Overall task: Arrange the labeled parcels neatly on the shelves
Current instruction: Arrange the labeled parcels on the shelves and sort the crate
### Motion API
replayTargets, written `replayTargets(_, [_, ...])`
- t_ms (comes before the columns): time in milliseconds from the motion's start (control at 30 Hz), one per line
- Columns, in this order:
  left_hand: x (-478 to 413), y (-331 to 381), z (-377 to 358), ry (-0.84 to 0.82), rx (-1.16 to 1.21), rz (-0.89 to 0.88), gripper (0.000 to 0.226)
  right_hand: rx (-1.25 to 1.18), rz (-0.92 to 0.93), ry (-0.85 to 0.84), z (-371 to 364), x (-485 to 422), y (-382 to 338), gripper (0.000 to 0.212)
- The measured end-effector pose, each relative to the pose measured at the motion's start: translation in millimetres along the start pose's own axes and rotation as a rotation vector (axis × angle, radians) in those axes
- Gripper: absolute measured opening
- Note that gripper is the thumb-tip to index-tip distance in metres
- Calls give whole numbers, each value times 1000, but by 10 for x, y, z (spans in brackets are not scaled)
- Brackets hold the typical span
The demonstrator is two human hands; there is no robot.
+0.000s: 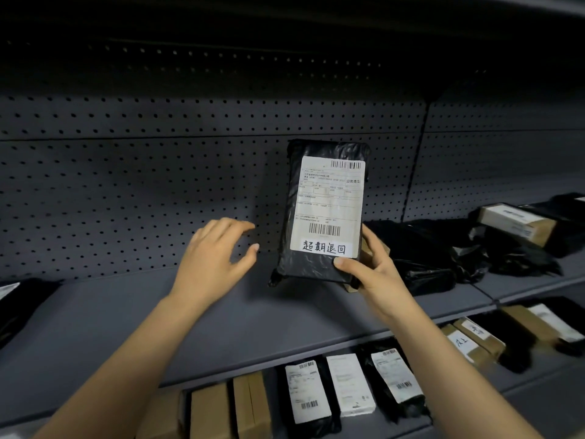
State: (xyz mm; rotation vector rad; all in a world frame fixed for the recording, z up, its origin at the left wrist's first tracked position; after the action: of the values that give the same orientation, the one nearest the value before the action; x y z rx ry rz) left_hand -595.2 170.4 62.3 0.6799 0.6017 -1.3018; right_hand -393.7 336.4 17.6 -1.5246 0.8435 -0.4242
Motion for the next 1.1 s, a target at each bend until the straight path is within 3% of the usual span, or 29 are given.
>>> replayTargets(667, [-16, 358, -327, -9, 1, -185, 31, 169, -23, 188, 214, 542, -35, 73])
replayTargets(1100, [-197, 1194, -369, 10, 8, -276, 31, 141, 28, 209, 827, 847, -280, 70])
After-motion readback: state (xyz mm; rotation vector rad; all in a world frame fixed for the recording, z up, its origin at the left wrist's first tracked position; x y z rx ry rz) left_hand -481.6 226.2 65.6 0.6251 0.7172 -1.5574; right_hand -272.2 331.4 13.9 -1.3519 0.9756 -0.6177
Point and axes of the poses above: each hand's wrist, its own x-axis away from the middle knuckle, its own z-axis out of the back of the hand, y = z × x, the point moved 5 cm from there along -x, towards the middle knuckle, and after that the axes turned 4 degrees about -z, right-handed, at the moved point
